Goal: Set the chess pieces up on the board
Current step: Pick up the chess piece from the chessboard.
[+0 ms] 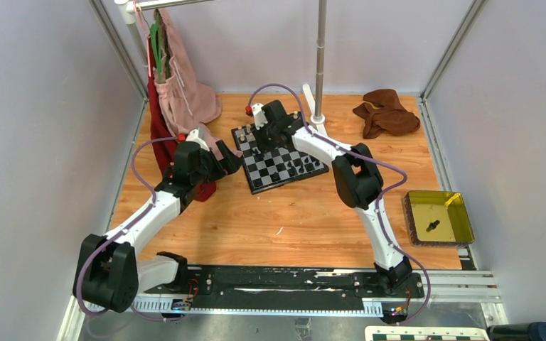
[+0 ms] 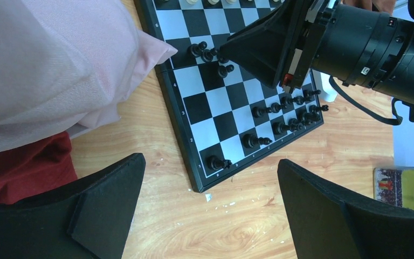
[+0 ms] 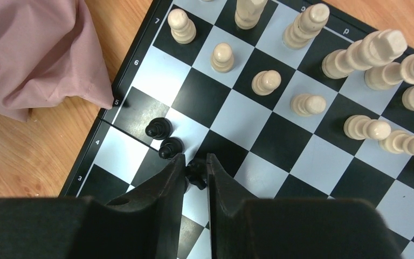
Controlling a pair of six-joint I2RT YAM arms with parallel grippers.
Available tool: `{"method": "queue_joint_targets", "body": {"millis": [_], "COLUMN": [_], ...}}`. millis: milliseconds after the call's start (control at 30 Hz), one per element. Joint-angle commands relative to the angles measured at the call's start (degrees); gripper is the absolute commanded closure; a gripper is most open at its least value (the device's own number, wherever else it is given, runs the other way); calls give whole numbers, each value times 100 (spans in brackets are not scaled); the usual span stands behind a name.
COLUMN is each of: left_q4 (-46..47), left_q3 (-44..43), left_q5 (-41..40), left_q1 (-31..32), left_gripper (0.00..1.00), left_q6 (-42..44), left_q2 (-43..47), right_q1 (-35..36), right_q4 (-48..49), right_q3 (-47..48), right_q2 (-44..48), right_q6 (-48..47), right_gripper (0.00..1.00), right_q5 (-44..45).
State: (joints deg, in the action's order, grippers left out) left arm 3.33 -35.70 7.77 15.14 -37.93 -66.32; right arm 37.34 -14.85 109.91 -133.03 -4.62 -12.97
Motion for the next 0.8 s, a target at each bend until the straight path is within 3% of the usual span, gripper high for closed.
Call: {"method": "queue_joint_targets", "body": {"millis": [0,467,767], "left_q4": [68,36,-17], "left_q3": [-216,-97,-147], "left_q5": [91,103,93], "left_q1": [-85,-107,-125], "left_gripper": [0,0,0], "left_q6": [108,84,119], "left_q2": [-67,60,105], "right_q1": [-36,-41,-45], "right_q4": [-158,-164,-152], "right_q3": [272,174,249], "right_q2": [-146,-43,11], "right_q6": [-12,-21,-46], "right_gripper": [77,100,100], "right_q5": [-65,29,83]}}
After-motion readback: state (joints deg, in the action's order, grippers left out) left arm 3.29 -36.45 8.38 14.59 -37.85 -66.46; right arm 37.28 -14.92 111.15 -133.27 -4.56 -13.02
